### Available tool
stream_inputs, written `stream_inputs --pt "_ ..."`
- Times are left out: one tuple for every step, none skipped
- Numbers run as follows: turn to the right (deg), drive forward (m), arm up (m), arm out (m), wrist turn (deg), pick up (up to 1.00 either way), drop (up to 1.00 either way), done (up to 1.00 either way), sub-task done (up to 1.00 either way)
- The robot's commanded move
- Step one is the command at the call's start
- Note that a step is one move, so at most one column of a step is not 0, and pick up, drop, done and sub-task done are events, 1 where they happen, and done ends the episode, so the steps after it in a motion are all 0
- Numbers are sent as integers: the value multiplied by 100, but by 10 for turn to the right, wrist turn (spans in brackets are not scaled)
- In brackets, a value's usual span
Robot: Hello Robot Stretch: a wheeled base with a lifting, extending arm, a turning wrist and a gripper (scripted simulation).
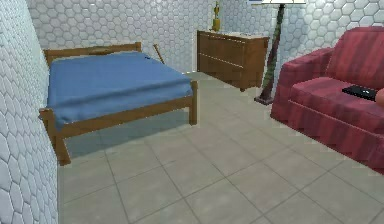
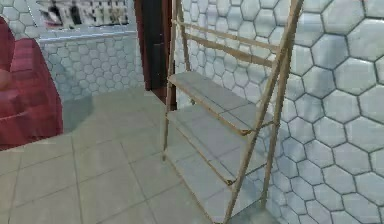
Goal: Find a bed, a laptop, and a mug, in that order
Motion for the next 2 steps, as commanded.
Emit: stream_inputs --pt "0 60 0 0 0 0 0 0 0" --pt "-300 0 0 0 0 0 0 0 0"
